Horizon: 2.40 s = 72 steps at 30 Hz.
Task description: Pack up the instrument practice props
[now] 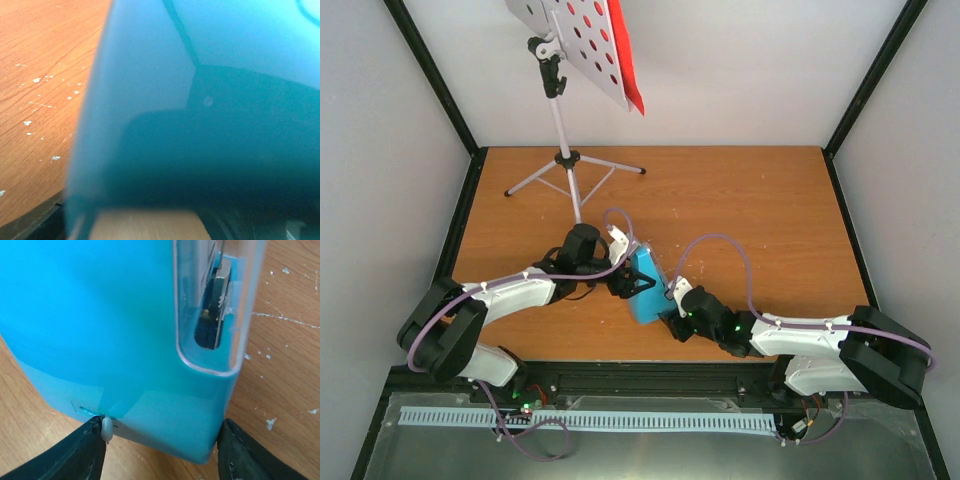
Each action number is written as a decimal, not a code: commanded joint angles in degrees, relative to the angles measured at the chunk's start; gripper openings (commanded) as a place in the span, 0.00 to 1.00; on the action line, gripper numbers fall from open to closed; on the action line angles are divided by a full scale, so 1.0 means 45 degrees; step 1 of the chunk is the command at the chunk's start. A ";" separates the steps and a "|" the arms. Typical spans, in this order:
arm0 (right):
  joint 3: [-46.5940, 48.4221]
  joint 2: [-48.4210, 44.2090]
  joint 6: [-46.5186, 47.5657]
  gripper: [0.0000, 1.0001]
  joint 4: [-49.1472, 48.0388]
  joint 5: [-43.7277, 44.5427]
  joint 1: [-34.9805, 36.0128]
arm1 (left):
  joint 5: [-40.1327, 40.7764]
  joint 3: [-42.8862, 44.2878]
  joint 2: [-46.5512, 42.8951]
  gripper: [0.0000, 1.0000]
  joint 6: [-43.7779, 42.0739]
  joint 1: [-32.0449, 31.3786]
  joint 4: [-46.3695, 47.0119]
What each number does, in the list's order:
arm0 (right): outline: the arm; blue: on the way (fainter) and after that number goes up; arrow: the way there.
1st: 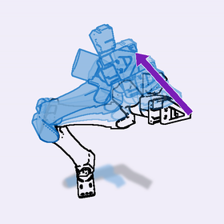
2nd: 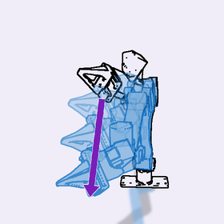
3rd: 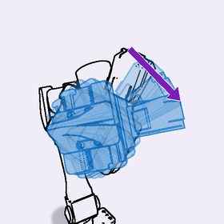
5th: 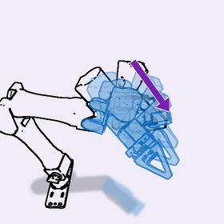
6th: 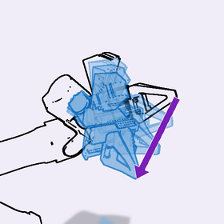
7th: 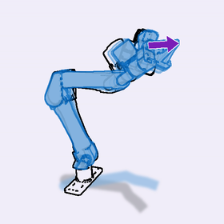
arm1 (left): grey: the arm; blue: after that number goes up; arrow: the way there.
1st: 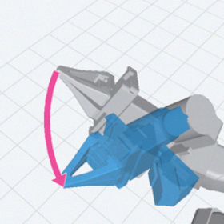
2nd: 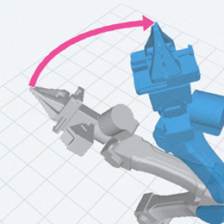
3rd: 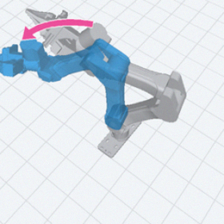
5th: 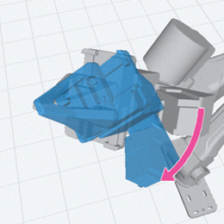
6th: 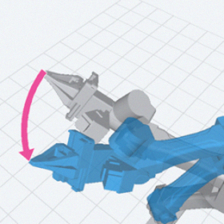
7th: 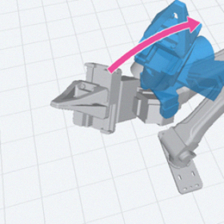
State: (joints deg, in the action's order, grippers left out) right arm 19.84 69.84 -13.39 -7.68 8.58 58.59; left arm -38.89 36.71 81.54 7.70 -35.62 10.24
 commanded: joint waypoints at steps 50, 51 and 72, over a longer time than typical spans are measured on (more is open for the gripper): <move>0.3271 0.0587 0.0166 0.88 -0.1999 -1.3601 -0.4909 | 0.2402 0.0249 -0.6785 1.00 0.2682 0.1047 -0.3033; 0.3251 0.0619 0.0270 0.86 -0.1967 -1.3322 -0.4690 | 0.2343 0.0630 -0.6615 1.00 0.2859 0.1351 -0.3256; 0.2411 -0.0027 0.0532 0.60 -0.0656 0.2038 -0.1929 | 0.3098 0.1083 -0.4471 0.99 0.5212 0.5651 -0.3825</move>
State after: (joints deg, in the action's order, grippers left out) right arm 31.57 69.34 -7.40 -17.34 -4.95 50.74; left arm -28.82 39.88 61.01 28.86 -10.57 -5.96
